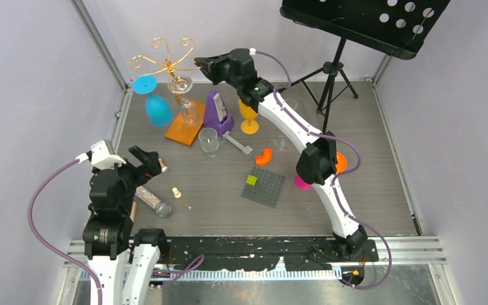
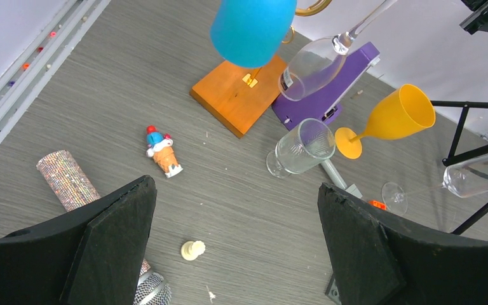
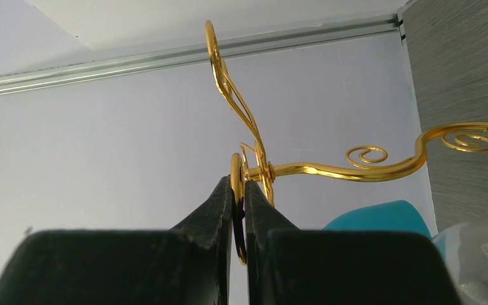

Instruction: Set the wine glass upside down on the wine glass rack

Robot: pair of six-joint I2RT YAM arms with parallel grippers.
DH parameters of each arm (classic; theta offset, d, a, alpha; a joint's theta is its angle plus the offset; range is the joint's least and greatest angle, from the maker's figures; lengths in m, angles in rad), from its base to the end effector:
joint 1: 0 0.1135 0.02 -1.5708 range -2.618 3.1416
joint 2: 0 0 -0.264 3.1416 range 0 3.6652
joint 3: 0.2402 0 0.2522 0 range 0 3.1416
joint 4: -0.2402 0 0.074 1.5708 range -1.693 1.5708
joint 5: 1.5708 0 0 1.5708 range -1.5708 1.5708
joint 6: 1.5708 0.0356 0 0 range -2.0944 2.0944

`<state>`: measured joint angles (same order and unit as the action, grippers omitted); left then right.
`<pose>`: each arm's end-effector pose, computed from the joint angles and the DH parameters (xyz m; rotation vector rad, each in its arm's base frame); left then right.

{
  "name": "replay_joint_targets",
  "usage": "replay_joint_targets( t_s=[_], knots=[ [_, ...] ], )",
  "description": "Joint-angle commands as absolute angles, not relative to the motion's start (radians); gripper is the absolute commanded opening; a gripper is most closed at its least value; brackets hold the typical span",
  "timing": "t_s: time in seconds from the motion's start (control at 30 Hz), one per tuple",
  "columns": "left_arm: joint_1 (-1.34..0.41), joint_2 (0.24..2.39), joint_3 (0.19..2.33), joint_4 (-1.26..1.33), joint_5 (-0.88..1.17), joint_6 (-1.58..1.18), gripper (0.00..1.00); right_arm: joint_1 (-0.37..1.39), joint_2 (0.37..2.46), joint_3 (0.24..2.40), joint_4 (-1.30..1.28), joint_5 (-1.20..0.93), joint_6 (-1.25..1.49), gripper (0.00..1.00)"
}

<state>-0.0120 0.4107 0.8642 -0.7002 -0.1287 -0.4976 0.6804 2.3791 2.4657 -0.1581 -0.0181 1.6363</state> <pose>0.0779 0.0036 0.3535 -0.5262 1.7445 -0.2440 0.4342 0.3522 0.3690 0.8938 1.7616 1.6919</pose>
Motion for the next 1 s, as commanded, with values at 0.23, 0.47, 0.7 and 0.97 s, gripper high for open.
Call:
replay_joint_targets(
  t_s=[0.23,0.47,0.7,0.97],
  knots=[
    [-0.015,0.43,0.912,-0.662,-0.109,-0.515,0.94,0.704,2.177,2.412,-0.077,-0.091,1.775,0.05],
    [-0.015,0.43,0.919,-0.664,-0.111,-0.515,0.94,0.712,2.153,2.39,-0.071,-0.098,1.787,0.05],
    [-0.015,0.426,0.92,-0.671,-0.115,-0.513,0.94,0.717,2.12,2.337,-0.053,-0.108,1.787,0.05],
    [-0.015,0.422,0.915,-0.672,-0.116,-0.515,0.94,0.722,2.064,2.236,-0.013,-0.124,1.788,0.05]
  ],
)
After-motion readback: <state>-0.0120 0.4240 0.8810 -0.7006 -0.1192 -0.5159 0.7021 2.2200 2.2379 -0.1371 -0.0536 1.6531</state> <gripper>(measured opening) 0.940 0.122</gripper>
